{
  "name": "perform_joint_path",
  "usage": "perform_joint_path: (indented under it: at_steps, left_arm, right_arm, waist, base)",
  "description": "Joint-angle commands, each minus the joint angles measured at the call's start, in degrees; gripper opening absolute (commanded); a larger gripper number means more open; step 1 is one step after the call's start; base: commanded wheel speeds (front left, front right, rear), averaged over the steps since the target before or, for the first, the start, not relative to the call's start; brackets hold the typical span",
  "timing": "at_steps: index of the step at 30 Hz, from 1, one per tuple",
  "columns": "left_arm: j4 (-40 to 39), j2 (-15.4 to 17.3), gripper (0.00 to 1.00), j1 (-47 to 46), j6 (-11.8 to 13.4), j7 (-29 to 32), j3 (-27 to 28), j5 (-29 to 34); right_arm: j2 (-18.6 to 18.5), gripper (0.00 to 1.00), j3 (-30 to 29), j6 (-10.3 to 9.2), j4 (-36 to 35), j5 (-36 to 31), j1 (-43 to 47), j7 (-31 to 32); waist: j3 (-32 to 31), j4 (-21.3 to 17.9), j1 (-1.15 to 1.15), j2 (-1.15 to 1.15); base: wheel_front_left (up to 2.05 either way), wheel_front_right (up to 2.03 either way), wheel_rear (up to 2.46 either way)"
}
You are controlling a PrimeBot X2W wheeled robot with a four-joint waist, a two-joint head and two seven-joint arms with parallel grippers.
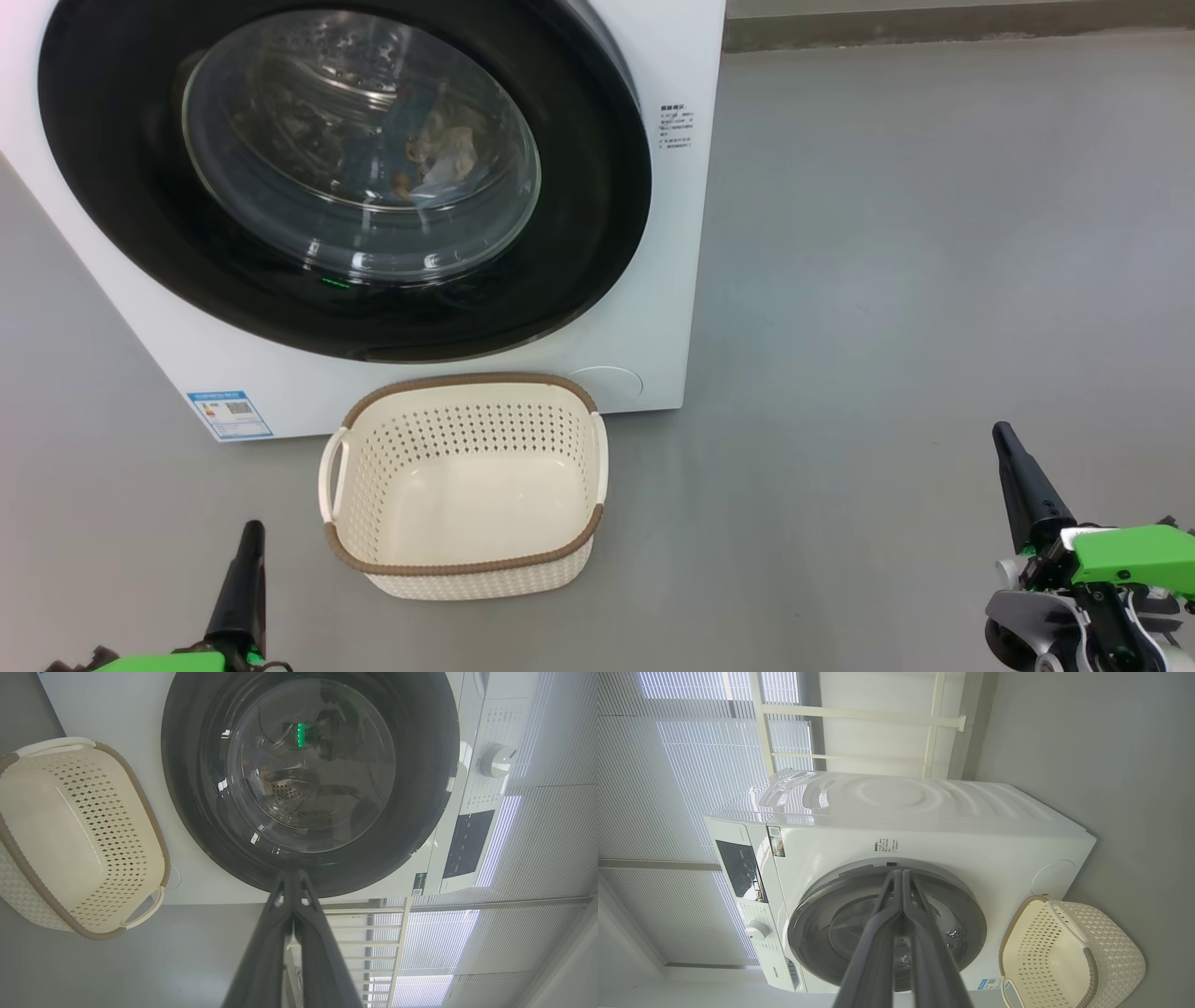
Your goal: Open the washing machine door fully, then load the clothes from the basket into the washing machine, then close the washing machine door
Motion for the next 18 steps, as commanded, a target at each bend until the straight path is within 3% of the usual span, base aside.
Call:
perform_joint_path:
  at_steps: [1, 18]
  left_arm:
    - [-1.05, 0.40, 0.00, -2.47, 0.03, 0.41, 2.08, -1.14]
    - [-1.05, 0.38, 0.00, -2.48, 0.03, 0.43, 2.10, -1.13]
  right_arm:
    - [-0.04, 0.00, 0.84, 0.03, -1.80, 1.80, -0.01, 0.57]
    - [-0.01, 0.00, 0.79, 0.03, -1.80, 1.76, -0.01, 0.60]
  waist:
    - [-0.01, 0.00, 0.00, 0.00]
    - [-0.01, 0.00, 0.00, 0.00]
  base:
    - [0.00, 0.00, 0.00]
    - [0.00, 0.00, 0.00]
